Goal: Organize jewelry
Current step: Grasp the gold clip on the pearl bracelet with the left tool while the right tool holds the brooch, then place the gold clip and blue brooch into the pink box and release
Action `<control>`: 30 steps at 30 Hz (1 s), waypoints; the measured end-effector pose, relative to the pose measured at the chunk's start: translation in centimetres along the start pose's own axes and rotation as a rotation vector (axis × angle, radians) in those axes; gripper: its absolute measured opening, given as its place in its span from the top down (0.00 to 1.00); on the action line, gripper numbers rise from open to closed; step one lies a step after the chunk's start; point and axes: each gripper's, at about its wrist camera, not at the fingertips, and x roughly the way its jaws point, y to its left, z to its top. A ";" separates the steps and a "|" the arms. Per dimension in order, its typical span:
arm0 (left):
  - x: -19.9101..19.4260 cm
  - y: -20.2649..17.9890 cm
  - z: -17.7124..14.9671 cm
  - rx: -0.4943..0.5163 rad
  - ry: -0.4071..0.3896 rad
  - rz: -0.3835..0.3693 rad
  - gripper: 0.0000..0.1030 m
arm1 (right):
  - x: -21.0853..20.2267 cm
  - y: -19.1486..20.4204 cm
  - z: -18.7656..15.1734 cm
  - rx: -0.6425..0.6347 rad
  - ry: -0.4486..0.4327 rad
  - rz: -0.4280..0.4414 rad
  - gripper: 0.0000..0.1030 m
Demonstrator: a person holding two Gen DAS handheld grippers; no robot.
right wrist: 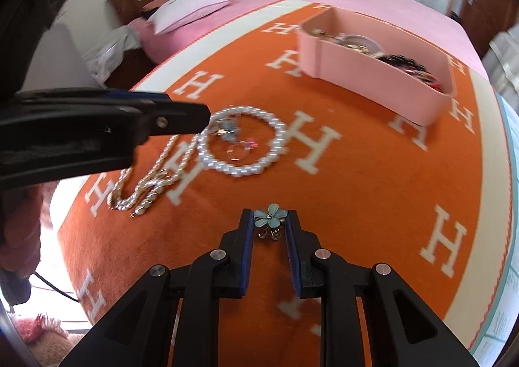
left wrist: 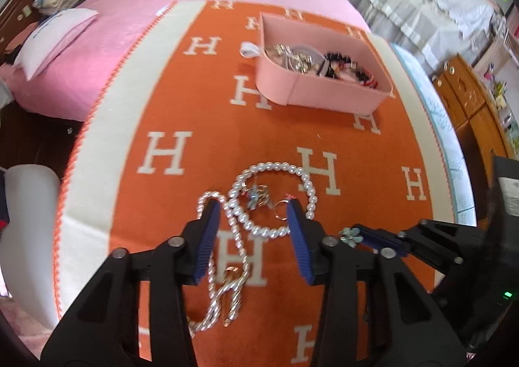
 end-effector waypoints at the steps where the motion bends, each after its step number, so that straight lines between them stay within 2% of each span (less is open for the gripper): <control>1: 0.6 -0.3 0.3 0.003 0.016 0.003 0.71 | 0.0 -0.5 0.0 0.013 -0.002 -0.003 0.81; 11: 3.8 -0.1 1.3 -0.028 0.103 0.004 0.87 | -0.1 -2.1 -0.4 0.087 -0.014 -0.005 0.81; 21: 3.9 -1.2 1.1 -0.012 0.106 0.017 0.87 | -1.2 -2.5 -1.1 0.112 -0.022 -0.003 0.81; 30: 0.8 -1.3 1.0 -0.020 0.062 -0.012 0.87 | -2.7 -3.0 -0.9 0.134 -0.048 -0.004 0.81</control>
